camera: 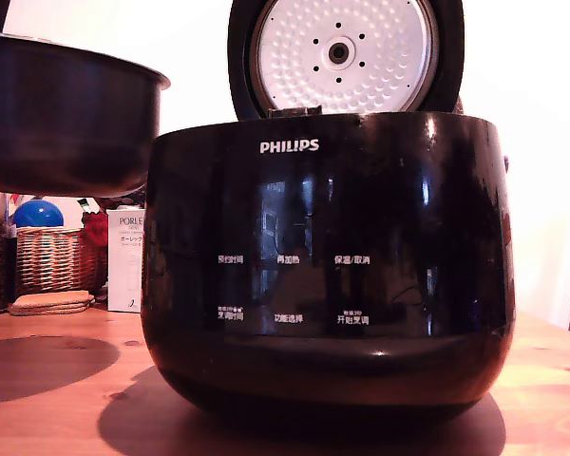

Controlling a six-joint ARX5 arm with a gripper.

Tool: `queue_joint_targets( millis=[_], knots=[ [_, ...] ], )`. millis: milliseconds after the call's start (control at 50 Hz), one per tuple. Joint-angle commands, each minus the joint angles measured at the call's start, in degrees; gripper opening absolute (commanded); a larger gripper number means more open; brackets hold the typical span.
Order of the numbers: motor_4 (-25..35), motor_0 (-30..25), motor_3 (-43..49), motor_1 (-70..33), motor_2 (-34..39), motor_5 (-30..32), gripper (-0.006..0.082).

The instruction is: Place the pot you are holding inside the rice cooker

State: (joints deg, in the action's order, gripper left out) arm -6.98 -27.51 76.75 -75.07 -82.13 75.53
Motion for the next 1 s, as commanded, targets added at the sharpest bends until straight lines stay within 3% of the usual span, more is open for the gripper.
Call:
queue_joint_targets(
  millis=[0, 500, 980],
  knots=[
    [-0.2, -0.2, -2.1, 1.0, -1.2, -0.3, -0.0025],
    [0.4, -0.6, -2.3, 1.6, -1.2, -0.8, -0.0024],
    [10.2, -6.3, -5.4, 6.1, -1.2, -3.8, -0.0025]
  ],
)
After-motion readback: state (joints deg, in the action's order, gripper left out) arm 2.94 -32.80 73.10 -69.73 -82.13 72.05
